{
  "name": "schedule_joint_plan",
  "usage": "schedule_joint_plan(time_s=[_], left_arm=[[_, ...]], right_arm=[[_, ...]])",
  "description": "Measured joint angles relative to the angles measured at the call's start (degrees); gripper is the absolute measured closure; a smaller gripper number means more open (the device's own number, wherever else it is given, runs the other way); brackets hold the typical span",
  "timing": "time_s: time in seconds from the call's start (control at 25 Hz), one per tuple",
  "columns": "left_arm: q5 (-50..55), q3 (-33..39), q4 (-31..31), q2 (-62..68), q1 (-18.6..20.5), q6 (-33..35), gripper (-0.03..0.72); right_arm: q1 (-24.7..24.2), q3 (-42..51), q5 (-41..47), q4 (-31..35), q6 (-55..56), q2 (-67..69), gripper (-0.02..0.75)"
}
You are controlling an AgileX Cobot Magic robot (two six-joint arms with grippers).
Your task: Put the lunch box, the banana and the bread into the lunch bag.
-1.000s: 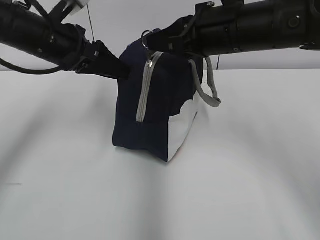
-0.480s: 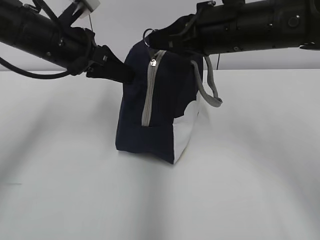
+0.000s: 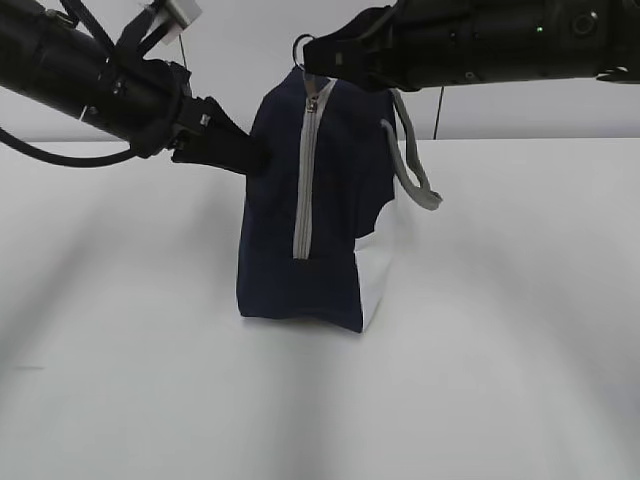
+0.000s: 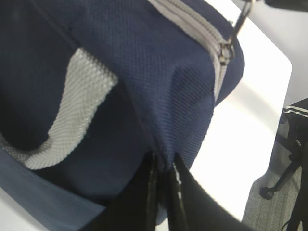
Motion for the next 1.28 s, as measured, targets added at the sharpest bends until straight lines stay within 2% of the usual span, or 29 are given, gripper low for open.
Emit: schedule_joint_plan(time_s=[0.4,0.88,1.28], left_arm=[[3.31,0.00,1.95,0.00,0.00,-1.81,0.698],[5.17,0.00,4.08,0.00,0.00,-3.92,0.699],[6.23,0.00,5.82,0.00,0.00,-4.05,0.700]], right_arm=[[-0.13,-5.26,1.27,1.04,1.98,5.21,0.732],[-4.16,-12.32,1.26,1.63,5.40,12.01,0.732],[-4.71,-22.49,0.84,1.75,8.15,22.00,0.732]])
